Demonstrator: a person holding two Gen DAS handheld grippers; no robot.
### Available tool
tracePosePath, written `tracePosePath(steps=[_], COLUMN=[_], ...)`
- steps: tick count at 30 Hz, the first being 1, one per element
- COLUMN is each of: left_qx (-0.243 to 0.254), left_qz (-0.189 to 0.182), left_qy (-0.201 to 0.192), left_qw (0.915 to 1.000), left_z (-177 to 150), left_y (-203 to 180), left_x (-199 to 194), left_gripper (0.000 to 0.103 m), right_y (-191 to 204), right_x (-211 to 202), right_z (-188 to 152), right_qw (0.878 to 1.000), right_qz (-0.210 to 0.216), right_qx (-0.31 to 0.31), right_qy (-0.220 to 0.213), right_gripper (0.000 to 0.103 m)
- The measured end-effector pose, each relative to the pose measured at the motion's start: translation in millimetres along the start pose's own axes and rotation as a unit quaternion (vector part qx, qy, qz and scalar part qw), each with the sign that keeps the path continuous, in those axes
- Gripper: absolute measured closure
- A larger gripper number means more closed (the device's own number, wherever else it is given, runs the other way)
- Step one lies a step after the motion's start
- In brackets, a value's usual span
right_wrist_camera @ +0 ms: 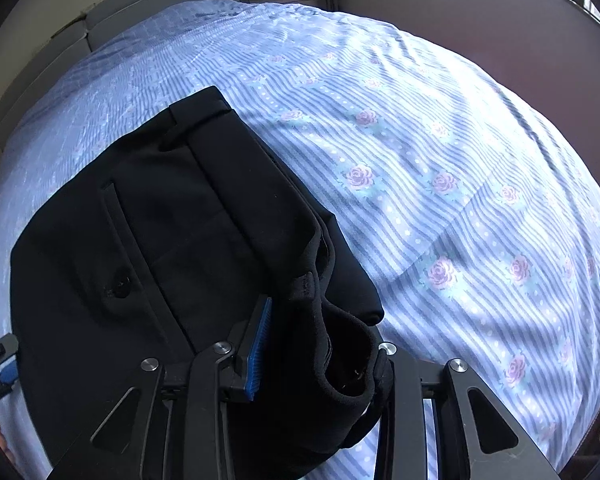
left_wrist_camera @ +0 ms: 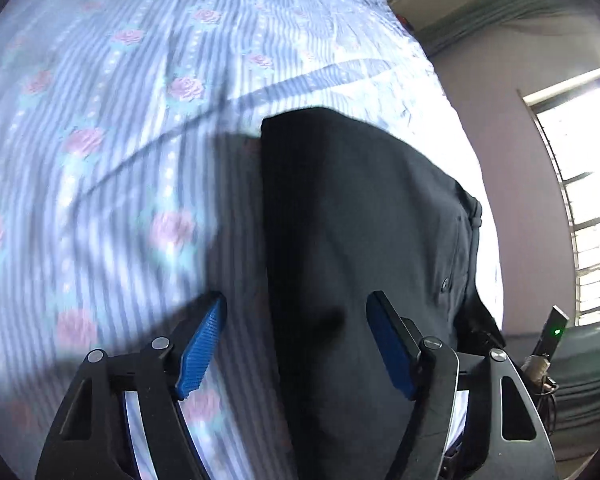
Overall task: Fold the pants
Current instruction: 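Grasp the folded trousers with both tools and lift them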
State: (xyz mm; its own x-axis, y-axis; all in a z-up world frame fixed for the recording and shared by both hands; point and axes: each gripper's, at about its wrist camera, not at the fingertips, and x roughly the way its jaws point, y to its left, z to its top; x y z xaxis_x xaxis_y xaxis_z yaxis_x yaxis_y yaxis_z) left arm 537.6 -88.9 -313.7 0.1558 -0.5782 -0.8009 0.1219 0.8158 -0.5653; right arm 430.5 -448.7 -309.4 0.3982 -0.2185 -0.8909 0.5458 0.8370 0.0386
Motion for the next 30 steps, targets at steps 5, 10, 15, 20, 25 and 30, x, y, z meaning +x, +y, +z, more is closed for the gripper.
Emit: tracePosePath(steps=[5,10,15,20,25,30], left_qx=[0.009,-0.007,-0.045,-0.006,0.061,0.081], left_qz=[-0.032,-0.065,-0.077,-0.031,0.025,0.049], left_qy=[0.002,0.015,0.024,-0.01,-0.035,-0.058], left_qw=[0.9994,0.9977,0.9957,0.9995,0.9972,0.9938], left_z=[24,43,48,41,23,-9], left_y=[-7,-13,-15,-55,-105,-118], left_x=[17,40,48,16,-26,-93], left_gripper=[0.047,0.05,0.066,0.085,0.085,0.085], right_y=[2,-2,-4,-11,-8,-1], right_x=[5,10,14,-5,-53,-121], right_z=[4,8,11,10,12,2], right_qw=[1.0,1.0,1.0,0.999,0.997,0.991], right_qz=[-0.006,0.002,0.009,0.032,0.067,0.11], right_qx=[0.0,0.004,0.003,0.0,-0.039,-0.071], right_qy=[0.008,0.017,0.017,0.018,-0.008,-0.021], right_gripper=[0.069,0.068,0.068,0.076,0.082,0.083])
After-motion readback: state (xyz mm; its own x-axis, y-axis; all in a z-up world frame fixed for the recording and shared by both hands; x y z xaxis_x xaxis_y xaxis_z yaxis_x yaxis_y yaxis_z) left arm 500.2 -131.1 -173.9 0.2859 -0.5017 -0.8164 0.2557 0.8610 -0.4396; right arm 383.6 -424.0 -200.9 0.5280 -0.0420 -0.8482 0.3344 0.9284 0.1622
